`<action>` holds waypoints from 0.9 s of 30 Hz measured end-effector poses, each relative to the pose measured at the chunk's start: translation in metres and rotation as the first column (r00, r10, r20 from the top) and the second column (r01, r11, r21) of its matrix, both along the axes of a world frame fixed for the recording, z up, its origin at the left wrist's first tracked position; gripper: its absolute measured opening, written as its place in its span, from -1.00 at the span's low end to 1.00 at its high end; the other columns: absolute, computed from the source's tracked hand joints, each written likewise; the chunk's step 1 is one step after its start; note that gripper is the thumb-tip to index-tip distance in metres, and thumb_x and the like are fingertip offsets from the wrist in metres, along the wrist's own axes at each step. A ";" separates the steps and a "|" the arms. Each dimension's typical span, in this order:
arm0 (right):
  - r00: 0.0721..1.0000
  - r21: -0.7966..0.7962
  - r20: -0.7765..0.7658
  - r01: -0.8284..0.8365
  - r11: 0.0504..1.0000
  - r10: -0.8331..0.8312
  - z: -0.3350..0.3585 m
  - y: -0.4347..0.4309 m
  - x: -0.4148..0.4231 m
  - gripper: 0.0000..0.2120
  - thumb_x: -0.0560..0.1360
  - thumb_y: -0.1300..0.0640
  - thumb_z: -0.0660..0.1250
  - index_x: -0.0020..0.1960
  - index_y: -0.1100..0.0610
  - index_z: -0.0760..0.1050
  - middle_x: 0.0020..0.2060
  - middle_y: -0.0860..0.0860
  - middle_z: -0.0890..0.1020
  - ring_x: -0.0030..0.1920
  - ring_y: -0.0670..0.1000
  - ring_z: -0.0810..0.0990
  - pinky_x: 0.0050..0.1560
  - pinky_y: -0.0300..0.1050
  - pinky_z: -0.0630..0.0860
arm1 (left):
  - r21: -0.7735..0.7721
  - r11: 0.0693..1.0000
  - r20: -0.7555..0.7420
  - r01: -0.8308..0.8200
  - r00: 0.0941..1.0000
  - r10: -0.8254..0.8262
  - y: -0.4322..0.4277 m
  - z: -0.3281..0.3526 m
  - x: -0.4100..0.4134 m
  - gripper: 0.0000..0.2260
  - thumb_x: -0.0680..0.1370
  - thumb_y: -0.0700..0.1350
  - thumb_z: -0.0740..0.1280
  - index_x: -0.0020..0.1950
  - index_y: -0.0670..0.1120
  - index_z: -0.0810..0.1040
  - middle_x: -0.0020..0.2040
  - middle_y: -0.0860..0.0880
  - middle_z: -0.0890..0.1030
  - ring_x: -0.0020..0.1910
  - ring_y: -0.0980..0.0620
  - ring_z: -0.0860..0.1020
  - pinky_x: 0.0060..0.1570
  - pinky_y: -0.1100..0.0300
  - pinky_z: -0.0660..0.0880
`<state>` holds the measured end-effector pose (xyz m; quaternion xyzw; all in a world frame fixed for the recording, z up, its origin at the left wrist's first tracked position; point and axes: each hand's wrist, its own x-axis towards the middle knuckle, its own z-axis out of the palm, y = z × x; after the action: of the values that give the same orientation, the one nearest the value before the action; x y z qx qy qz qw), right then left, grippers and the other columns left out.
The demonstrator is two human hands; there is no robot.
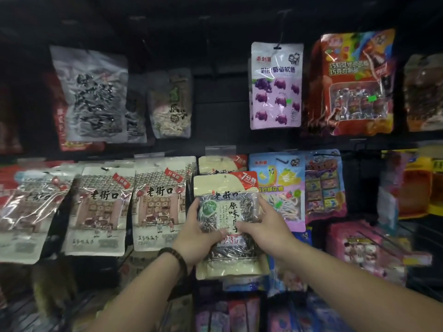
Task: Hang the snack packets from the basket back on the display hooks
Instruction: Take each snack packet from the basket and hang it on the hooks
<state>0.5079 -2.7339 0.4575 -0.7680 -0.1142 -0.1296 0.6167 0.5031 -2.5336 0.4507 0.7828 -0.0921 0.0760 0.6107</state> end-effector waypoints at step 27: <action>0.999 -0.061 0.030 0.037 0.997 -0.035 0.033 -0.003 0.045 -0.02 0.54 0.12 0.60 0.75 -0.03 0.06 -0.05 -0.24 0.49 -0.13 -0.22 0.54 -0.31 -0.48 0.45 | 0.150 0.983 0.083 -0.102 0.992 0.090 0.009 0.026 0.043 -0.04 0.32 0.27 0.64 0.47 0.64 0.05 0.14 0.35 0.20 0.61 -0.08 0.26 0.57 -0.22 0.30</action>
<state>0.5527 -2.7369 0.4902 -0.7865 -0.1134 -0.1482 0.5887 0.5462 -2.5244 0.4762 0.8277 -0.0830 0.1277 0.5401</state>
